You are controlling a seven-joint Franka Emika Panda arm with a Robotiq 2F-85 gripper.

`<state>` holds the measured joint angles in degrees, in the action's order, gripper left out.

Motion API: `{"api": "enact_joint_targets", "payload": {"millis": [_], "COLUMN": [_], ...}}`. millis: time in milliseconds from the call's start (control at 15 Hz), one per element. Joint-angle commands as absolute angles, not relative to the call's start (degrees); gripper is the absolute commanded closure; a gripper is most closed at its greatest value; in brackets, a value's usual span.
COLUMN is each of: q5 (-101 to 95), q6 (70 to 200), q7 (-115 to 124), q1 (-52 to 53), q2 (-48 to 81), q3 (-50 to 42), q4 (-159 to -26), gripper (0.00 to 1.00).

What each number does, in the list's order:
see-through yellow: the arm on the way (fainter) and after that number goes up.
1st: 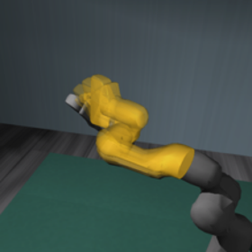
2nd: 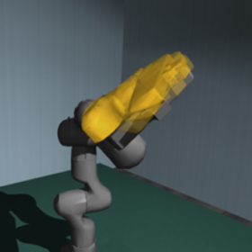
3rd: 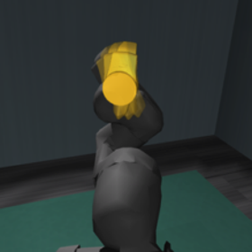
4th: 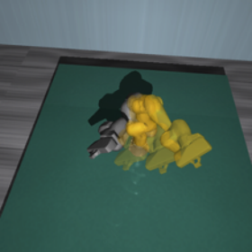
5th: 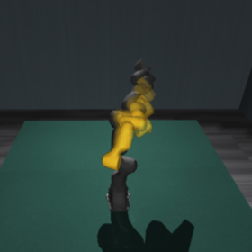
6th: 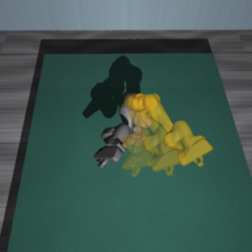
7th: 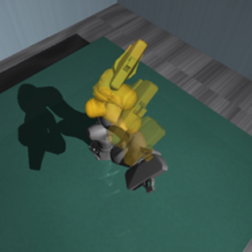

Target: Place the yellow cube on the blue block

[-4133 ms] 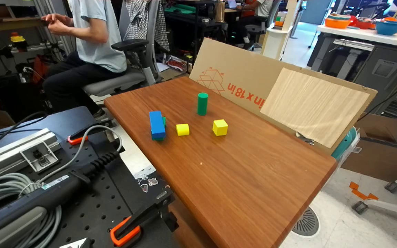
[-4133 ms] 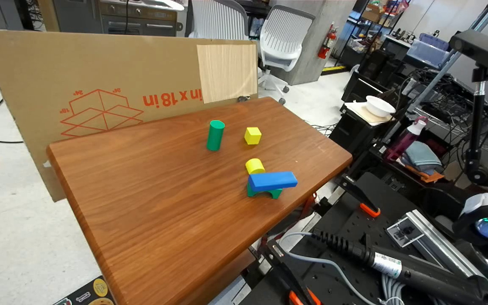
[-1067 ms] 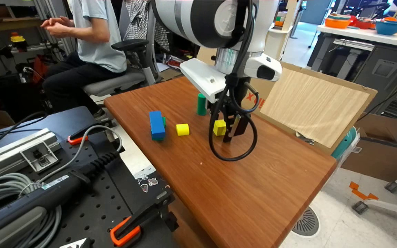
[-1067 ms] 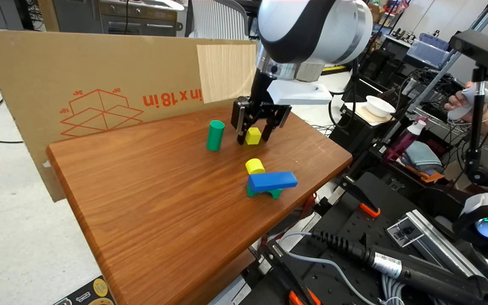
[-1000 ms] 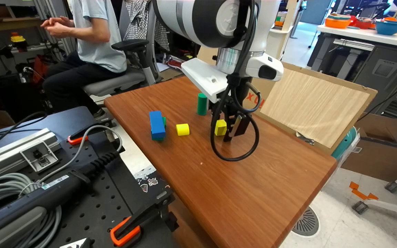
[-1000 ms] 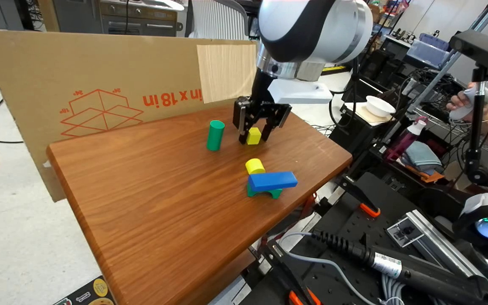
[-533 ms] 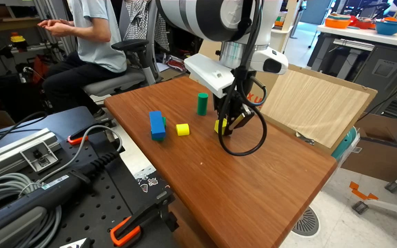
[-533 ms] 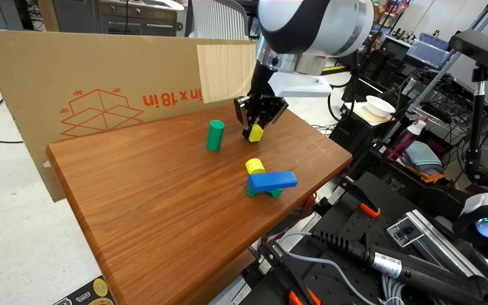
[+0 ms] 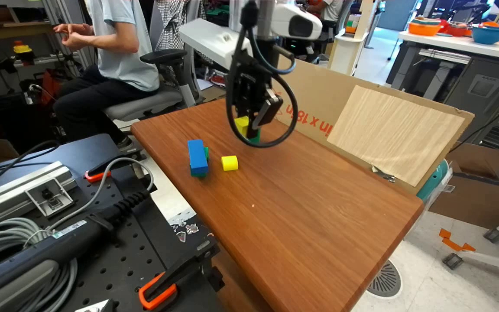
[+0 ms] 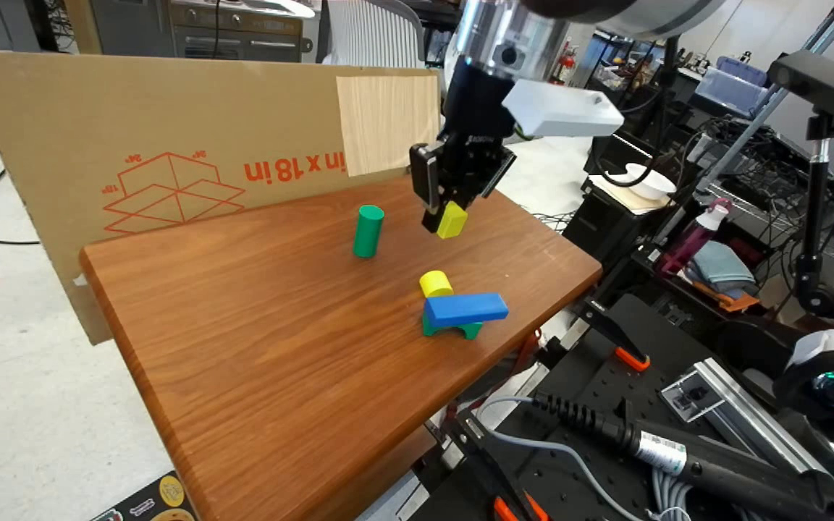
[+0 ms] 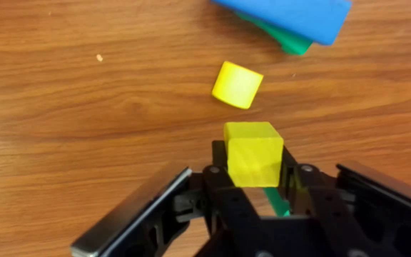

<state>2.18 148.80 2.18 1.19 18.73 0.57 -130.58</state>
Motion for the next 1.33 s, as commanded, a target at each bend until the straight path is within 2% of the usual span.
{"api": "enact_joint_targets", "payload": {"millis": [0,400,1267], "q5": [3.41,3.37,-6.2], "q6": [144.12,138.88,147.69], "q7": [0.37,1.36,8.93], "q1": [2.05,3.18,3.24], "q2": [7.32,2.86,6.75], "q3": [3.38,4.83,2.4], "q4": [-139.8,-144.28,-147.06], "gripper": [0.91,0.91,0.91]}}
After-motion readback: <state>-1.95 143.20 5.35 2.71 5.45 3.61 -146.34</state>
